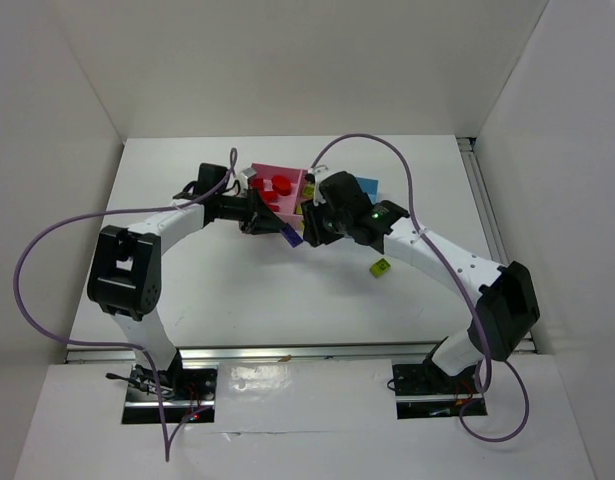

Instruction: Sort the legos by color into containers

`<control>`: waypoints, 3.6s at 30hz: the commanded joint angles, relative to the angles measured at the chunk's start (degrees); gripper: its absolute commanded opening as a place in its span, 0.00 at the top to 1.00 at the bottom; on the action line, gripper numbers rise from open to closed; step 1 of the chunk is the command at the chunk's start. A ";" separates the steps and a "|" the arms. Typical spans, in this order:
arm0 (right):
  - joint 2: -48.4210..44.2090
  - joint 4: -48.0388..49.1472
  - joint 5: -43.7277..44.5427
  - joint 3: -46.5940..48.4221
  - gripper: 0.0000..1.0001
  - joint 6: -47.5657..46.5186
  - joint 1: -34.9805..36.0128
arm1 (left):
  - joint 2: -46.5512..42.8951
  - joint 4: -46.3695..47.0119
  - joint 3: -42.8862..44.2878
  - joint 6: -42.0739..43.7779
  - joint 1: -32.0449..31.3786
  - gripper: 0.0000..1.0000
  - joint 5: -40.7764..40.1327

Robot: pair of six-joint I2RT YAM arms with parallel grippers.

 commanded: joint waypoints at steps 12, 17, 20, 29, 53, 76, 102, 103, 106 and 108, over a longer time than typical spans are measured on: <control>2.66 -2.85 27.12 11.02 0.77 15.50 -10.44 | -4.91 -11.05 1.68 7.78 2.12 1.00 -10.15; 9.68 2.96 15.26 17.24 0.77 11.29 -12.56 | -6.94 -16.68 5.37 10.69 2.65 1.00 -15.78; 18.12 0.77 12.87 23.92 0.77 10.67 -12.56 | -8.78 -18.09 6.52 12.00 3.26 1.00 -17.62; 29.90 6.83 11.91 28.07 0.74 11.99 -10.27 | -12.74 -21.79 6.00 14.82 3.79 1.00 -21.23; -7.49 -7.82 34.85 -9.78 0.24 32.45 -9.65 | -13.09 -21.26 5.81 15.34 4.32 1.00 -20.71; 1.35 -0.47 21.49 -21.84 0.23 44.86 -18.35 | -10.63 -21.26 6.52 15.34 3.79 1.00 -19.48; -0.87 2.08 22.20 -3.00 0.71 26.58 -12.83 | -10.11 -20.73 6.00 15.34 3.79 1.00 -20.00; 3.50 2.08 21.06 -0.51 0.71 25.53 -12.30 | -10.11 -20.73 5.30 15.34 3.79 1.00 -20.00; 11.33 4.62 20.17 8.20 0.71 21.48 -10.63 | -10.72 -20.73 4.59 15.34 3.79 1.00 -20.00; 16.95 6.12 17.20 14.07 0.71 19.46 -10.62 | -11.95 -20.73 3.97 15.87 3.79 1.00 -20.53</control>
